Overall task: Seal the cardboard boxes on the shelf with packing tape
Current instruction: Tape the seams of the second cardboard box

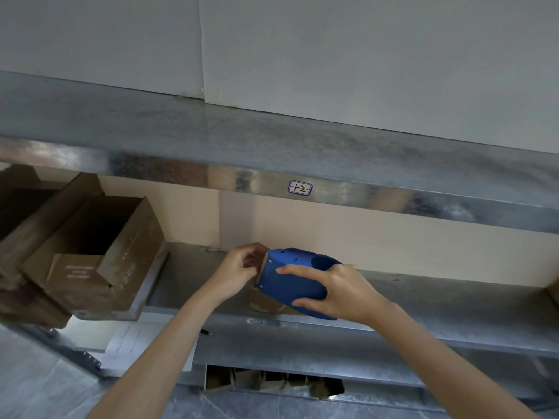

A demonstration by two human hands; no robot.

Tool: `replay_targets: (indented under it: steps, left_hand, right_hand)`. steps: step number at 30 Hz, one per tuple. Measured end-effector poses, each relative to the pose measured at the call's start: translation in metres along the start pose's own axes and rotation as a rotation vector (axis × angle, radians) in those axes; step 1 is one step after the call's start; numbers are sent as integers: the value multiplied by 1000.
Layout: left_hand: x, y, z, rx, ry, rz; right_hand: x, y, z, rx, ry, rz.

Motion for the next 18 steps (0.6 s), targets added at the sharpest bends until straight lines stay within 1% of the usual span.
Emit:
replay_targets:
  steps: [5,9,14,18]
  left_hand:
    - [-7,-1,-2,-32,33,-5]
    - [-12,-5,-6,-73,53,-56]
    - [-27,-11,-8,-120,86,-88]
    - [-20,-41,2,-186,65,-150]
  right_hand:
    - [-8,2,-1,57,48,-47]
    - [-13,-3,-5,104,51,-7]
    - [-19,-13,-9,118,38,-13]
    - [-36,-10,-2,170,51,27]
Point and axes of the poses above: each hand's wrist, its own z-axis away from the middle knuckle, its own y-axis out of the palm, x = y × z, the point moved 8 cm from there along -z, towards the middle knuckle, and after that the axes turned 4 degrees about x, right-handed, at the moved point
